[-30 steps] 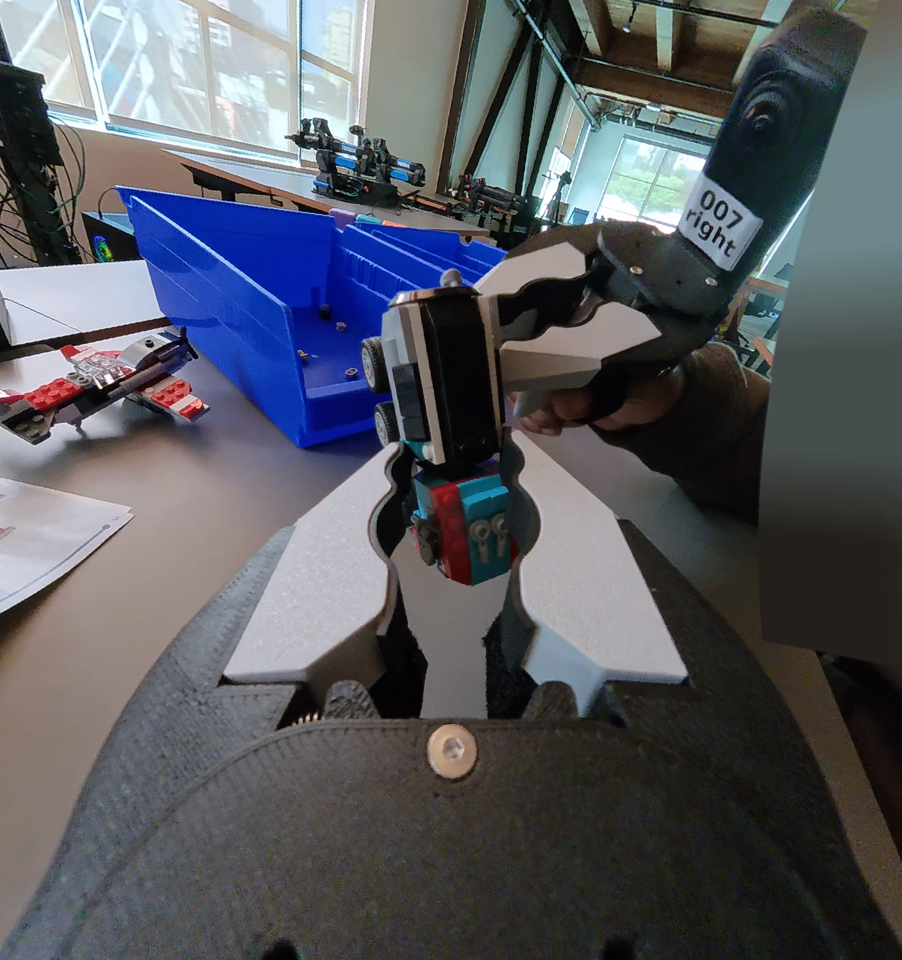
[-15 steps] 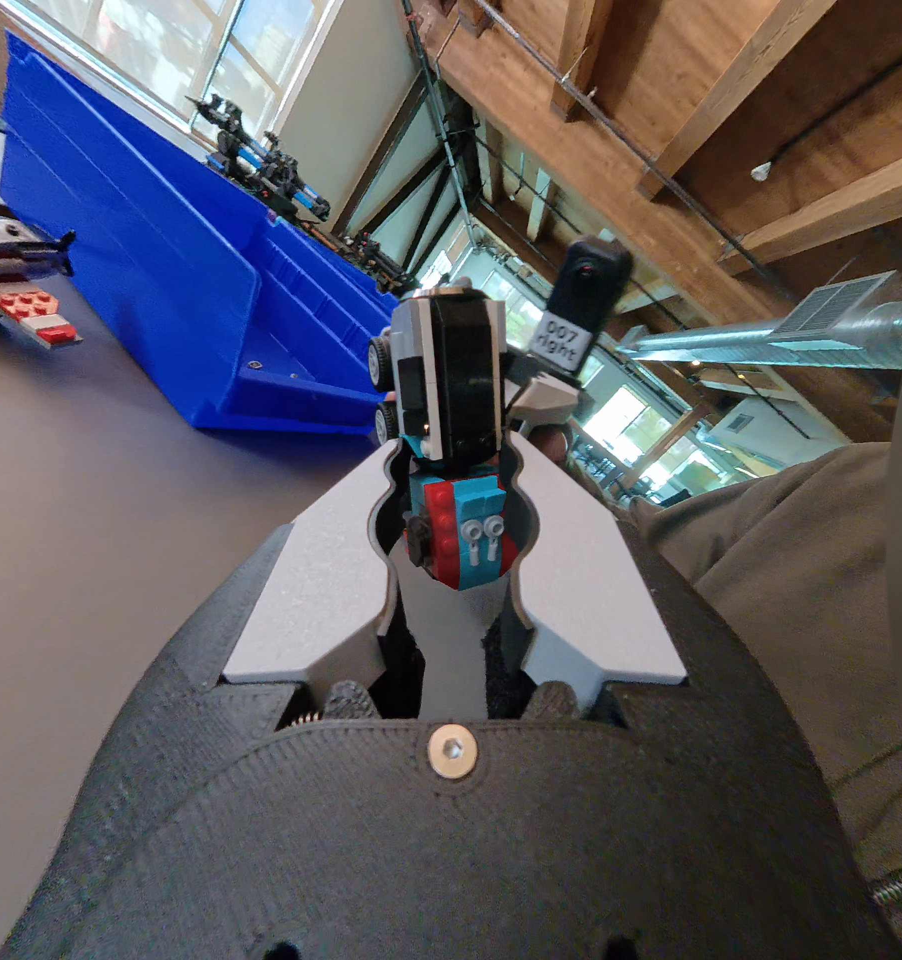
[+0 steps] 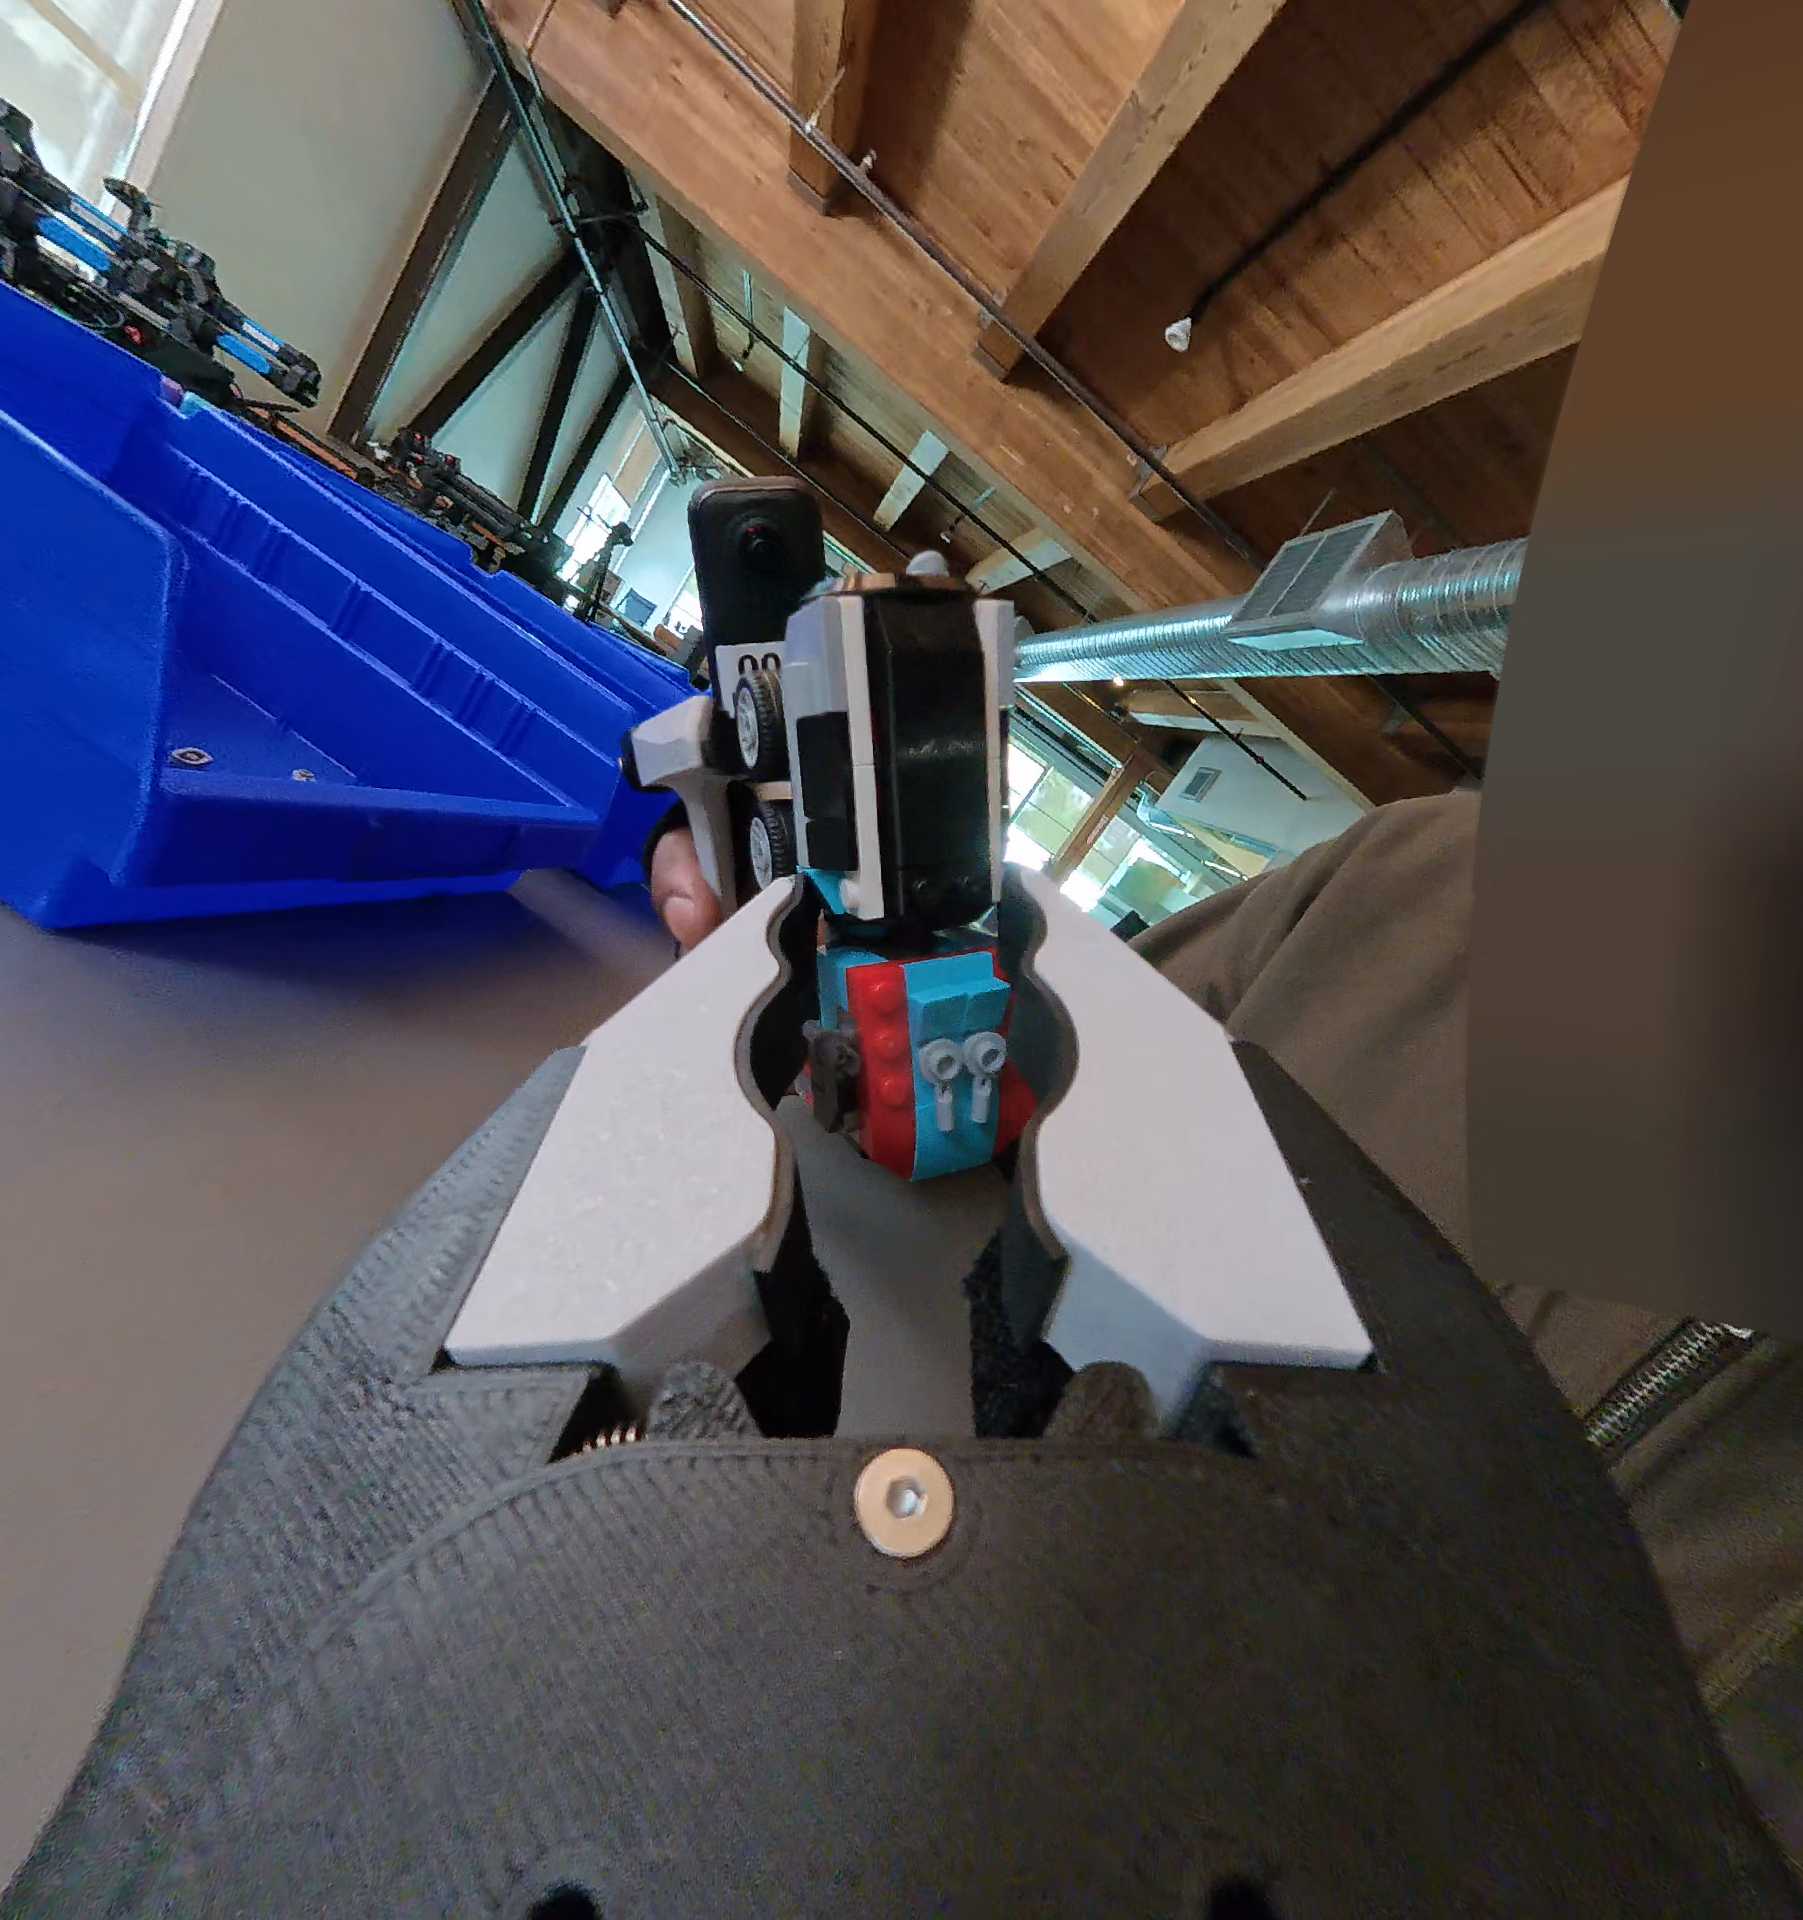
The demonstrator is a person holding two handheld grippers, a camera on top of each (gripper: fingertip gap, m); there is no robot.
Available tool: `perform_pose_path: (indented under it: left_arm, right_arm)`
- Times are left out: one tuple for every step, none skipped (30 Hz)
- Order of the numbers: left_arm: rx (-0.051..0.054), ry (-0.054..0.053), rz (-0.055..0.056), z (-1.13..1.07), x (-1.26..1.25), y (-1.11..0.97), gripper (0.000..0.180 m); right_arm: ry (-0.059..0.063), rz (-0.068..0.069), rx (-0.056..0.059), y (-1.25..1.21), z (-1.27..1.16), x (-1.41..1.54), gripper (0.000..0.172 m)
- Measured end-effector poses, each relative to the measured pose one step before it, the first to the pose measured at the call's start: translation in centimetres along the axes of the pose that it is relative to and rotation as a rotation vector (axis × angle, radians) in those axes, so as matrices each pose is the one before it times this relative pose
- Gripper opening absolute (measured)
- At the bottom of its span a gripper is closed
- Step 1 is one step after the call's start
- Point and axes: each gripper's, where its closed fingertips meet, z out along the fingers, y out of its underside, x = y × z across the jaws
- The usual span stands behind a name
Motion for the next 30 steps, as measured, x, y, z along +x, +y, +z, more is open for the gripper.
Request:
perform_pose_path:
  left_arm:
    - [-0.0011, -0.0001, 0.0025, 0.015, 0.007, 0.017, 0.036]
    - [0.0019, 0.0020, 0.0012, -0.034, 0.023, -0.042, 0.036]
    - [-0.0019, 0.0015, 0.0019, -0.015, 0.003, -0.003, 0.036]
    - [-0.0033, -0.0009, 0.0054, 0.007, 0.001, 0.029, 0.036]
    - [-0.0026, -0.0001, 0.0063, 0.019, 0.029, 0.038, 0.036]
    - [-0.0013, 0.0017, 0.0028, 0.014, 0.053, 0.023, 0.036]
    - [-0.0011, 0.0008, 0.0029, 0.003, 0.034, 0.024, 0.036]
    - [-0.0016, -0.0007, 0.0033, 0.015, 0.021, 0.019, 0.036]
    - [-0.0024, -0.0002, 0.0050, 0.007, 0.033, 0.040, 0.036]
    - [-0.0030, 0.0012, 0.0040, 0.027, 0.046, 0.036, 0.036]
    - [-0.0019, -0.0001, 0.0017, 0.015, 0.015, 0.043, 0.036]
    - [-0.0004, 0.0001, 0.0004, 0.009, 0.004, 0.001, 0.036]
    - [-0.0010, 0.0019, 0.0000, 0.001, 0.035, 0.022, 0.036]
    - [-0.0017, 0.0011, 0.0006, 0.018, 0.023, 0.030, 0.036]
    - [-0.0022, 0.0001, 0.0016, 0.017, 0.015, 0.035, 0.036]
    - [-0.0018, 0.0001, 0.0013, 0.020, 0.017, 0.028, 0.036]
    - [-0.0001, -0.0004, 0.0003, -0.002, 0.000, 0.007, 0.036]
    - [0.0016, 0.0008, -0.0017, -0.012, -0.002, -0.023, 0.036]
    - [0.0020, 0.0017, -0.0023, -0.027, 0.007, -0.039, 0.036]
    - [0.0031, -0.0008, -0.0008, -0.028, -0.016, -0.055, 0.036]
    - [0.0048, -0.0032, -0.0031, -0.028, -0.069, -0.082, 0.036]
    - [0.0071, -0.0024, -0.0088, -0.043, -0.082, -0.132, 0.036]
    - [0.0085, -0.0053, -0.0157, -0.074, -0.147, -0.140, 0.036]
    - [0.0071, -0.0115, -0.0179, -0.065, -0.234, -0.117, 0.036]
    - [0.0132, -0.0219, -0.0220, -0.105, -0.381, -0.218, 0.036]
    - [0.0106, -0.0255, -0.0316, -0.153, -0.487, -0.257, 0.036]
    - [0.0025, -0.0269, -0.0336, -0.149, -0.551, -0.215, 0.036]
    - [-0.0099, -0.0375, -0.0277, -0.147, -0.685, -0.104, 0.036]
    - [-0.0271, -0.0464, -0.0124, -0.114, -0.748, 0.074, 0.036]
    - [-0.0444, -0.0477, 0.0036, -0.057, -0.700, 0.308, 0.036]
  right_arm:
    - [-0.0018, -0.0075, -0.0001, 0.021, 0.031, -0.135, 0.045]
    - [0.0049, -0.0119, -0.0001, -0.015, 0.010, -0.053, 0.045]
    - [0.0101, -0.0164, -0.0017, -0.008, 0.003, 0.018, 0.044]
    - [0.0096, -0.0185, -0.0012, 0.002, 0.003, 0.015, 0.044]
    - [0.0055, -0.0167, 0.0016, -0.019, 0.007, -0.039, 0.044]
    - [0.0031, -0.0158, 0.0021, -0.026, 0.007, -0.064, 0.044]
    - [0.0043, -0.0183, 0.0005, 0.000, -0.002, -0.060, 0.044]
    - [0.0060, -0.0195, -0.0003, -0.017, 0.005, -0.043, 0.044]
    - [0.0053, -0.0180, -0.0010, -0.023, -0.012, -0.047, 0.044]
    - [0.0039, -0.0149, -0.0014, -0.015, -0.008, -0.059, 0.044]
    - [0.0045, -0.0108, -0.0011, -0.015, -0.002, -0.029, 0.044]
    - [0.0052, -0.0074, 0.0001, -0.017, 0.001, -0.010, 0.044]
    - [0.0050, -0.0050, 0.0004, -0.007, 0.008, 0.024, 0.043]
    - [0.0035, -0.0027, 0.0000, 0.015, -0.009, 0.019, 0.042]
    - [-0.0006, -0.0018, 0.0003, 0.017, -0.019, -0.018, 0.042]
    - [-0.0021, -0.0011, 0.0003, 0.012, -0.019, -0.035, 0.042]
    - [0.0001, -0.0016, 0.0001, -0.002, -0.008, -0.011, 0.042]
    - [0.0010, -0.0017, -0.0001, 0.007, 0.000, -0.005, 0.042]
    - [-0.0004, 0.0000, -0.0001, 0.010, -0.002, -0.001, 0.041]
    - [-0.0005, 0.0019, 0.0007, 0.003, 0.011, 0.020, 0.042]
    - [0.0004, 0.0035, 0.0045, -0.019, 0.001, 0.061, 0.042]
    - [0.0006, 0.0063, 0.0090, -0.032, -0.016, 0.085, 0.042]
    - [0.0023, 0.0082, 0.0057, 0.009, -0.012, 0.151, 0.043]
    - [0.0082, -0.0002, -0.0043, 0.076, -0.082, 0.276, 0.043]
    - [0.0177, -0.0215, -0.0059, -0.003, -0.216, 0.391, 0.049]
    - [0.0315, -0.0404, -0.0076, -0.081, -0.342, 0.574, 0.057]
    - [0.0358, -0.0537, -0.0132, -0.069, -0.377, 0.605, 0.061]
    - [0.0310, -0.0615, -0.0143, -0.046, -0.364, 0.471, 0.062]
    - [0.0287, -0.0629, -0.0160, 0.003, -0.273, 0.367, 0.062]
    - [0.0260, -0.0583, -0.0205, 0.131, -0.139, 0.275, 0.062]
